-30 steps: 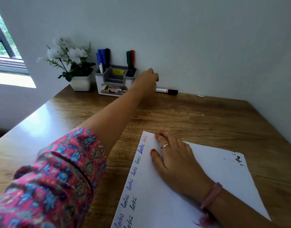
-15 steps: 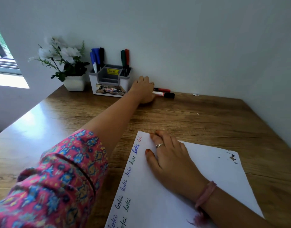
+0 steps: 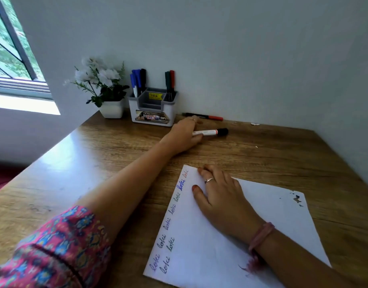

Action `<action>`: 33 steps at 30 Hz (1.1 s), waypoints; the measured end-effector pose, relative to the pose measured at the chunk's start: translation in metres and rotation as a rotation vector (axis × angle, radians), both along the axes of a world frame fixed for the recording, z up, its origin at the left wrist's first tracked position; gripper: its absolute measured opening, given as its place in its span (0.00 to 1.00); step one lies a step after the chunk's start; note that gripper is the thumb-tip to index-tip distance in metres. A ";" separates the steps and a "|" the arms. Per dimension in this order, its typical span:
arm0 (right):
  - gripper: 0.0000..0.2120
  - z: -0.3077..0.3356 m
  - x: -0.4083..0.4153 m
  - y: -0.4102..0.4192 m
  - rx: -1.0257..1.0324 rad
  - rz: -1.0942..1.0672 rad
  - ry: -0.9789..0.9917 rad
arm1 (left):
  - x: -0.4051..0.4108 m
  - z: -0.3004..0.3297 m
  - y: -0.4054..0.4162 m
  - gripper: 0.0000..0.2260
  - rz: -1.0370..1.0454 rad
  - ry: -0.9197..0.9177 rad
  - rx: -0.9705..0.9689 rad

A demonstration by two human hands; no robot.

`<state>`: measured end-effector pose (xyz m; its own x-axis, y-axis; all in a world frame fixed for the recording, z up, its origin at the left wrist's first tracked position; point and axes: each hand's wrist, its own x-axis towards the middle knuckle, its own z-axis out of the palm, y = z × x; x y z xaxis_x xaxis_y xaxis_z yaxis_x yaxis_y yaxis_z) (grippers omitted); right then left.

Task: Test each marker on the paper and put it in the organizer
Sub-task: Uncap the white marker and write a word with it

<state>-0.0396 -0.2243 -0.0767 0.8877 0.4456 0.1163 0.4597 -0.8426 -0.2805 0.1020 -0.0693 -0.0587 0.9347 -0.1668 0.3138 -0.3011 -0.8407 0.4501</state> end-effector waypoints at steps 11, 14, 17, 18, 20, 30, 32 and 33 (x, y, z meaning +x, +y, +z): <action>0.18 0.006 0.007 -0.001 0.452 -0.175 -0.038 | -0.112 0.033 0.025 0.10 0.030 0.025 -1.154; 0.14 0.014 0.009 -0.005 0.643 -0.165 -0.176 | -0.130 0.031 0.020 0.10 -0.058 0.120 -1.218; 0.07 0.021 0.003 -0.007 0.876 -0.018 -0.110 | -0.136 0.034 0.010 0.07 -0.140 0.160 -1.253; 0.06 0.024 0.000 -0.005 0.920 0.037 -0.048 | -0.136 0.034 0.008 0.06 -0.166 0.172 -1.261; 0.08 0.028 -0.006 -0.002 0.956 0.120 0.119 | -0.138 0.032 0.003 0.07 -0.209 0.218 -1.295; 0.06 0.028 -0.003 -0.003 1.118 0.161 0.259 | -0.152 0.031 -0.007 0.12 -0.372 0.496 -0.917; 0.06 0.030 -0.002 -0.004 1.126 0.132 0.253 | -0.155 0.033 -0.007 0.16 -0.385 0.620 -0.777; 0.05 0.030 -0.002 -0.005 1.110 0.124 0.250 | -0.155 0.033 -0.006 0.17 -0.376 0.655 -0.755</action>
<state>-0.0412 -0.2294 -0.0470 0.8983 0.2936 0.3270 0.3494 -0.0258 -0.9366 -0.0532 -0.0757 -0.0252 0.8875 -0.4522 -0.0884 0.0065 -0.1796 0.9837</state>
